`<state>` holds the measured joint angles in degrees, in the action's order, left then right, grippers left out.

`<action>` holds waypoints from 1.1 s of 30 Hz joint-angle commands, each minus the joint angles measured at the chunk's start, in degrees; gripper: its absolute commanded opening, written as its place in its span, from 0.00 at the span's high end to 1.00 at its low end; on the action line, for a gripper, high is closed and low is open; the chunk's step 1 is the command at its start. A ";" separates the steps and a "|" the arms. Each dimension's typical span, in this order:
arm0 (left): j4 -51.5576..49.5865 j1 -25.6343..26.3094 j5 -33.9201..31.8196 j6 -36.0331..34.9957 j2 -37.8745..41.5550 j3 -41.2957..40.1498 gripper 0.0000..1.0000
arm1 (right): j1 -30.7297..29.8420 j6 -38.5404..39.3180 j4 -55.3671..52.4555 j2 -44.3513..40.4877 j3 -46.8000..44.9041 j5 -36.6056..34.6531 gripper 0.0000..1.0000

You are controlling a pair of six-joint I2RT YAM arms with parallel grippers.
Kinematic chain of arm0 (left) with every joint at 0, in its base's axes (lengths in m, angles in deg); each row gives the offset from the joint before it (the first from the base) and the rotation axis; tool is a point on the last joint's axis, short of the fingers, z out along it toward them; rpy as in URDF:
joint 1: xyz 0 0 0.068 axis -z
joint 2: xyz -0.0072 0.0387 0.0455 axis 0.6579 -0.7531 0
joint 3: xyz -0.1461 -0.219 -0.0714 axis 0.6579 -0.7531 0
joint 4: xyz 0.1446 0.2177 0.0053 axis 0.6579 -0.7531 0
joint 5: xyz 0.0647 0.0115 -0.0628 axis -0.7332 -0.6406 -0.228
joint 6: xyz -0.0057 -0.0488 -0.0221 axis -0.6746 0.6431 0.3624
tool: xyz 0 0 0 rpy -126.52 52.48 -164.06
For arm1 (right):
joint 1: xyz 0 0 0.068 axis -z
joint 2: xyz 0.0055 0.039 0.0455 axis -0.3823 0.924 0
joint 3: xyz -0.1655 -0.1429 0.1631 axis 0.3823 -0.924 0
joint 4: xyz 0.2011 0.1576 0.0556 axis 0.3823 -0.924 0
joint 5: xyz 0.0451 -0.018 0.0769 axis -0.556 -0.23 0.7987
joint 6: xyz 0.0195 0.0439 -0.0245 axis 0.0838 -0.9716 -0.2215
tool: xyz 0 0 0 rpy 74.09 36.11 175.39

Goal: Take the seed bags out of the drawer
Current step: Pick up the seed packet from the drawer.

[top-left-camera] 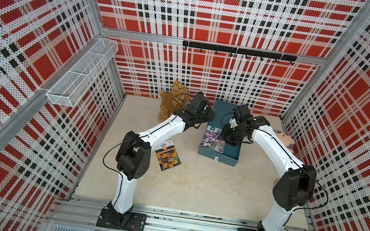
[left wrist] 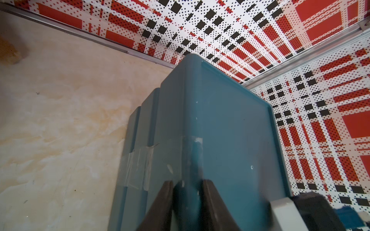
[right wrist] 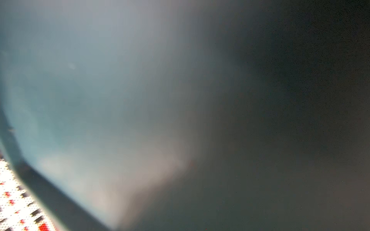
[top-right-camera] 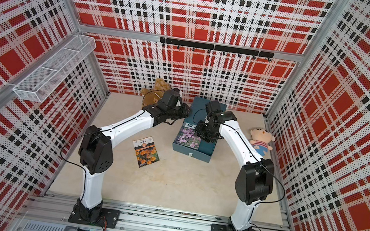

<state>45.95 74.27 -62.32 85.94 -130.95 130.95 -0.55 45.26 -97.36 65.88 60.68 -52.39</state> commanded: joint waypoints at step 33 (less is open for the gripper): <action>-9.04 1.95 1.39 1.72 -7.15 1.32 0.71 | 10.89 -20.49 22.29 -15.04 -7.56 35.71 1.00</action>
<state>46.63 74.70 -62.54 86.73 -133.47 133.77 9.66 22.64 -76.48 54.27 50.54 -20.05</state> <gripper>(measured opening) 0.291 0.045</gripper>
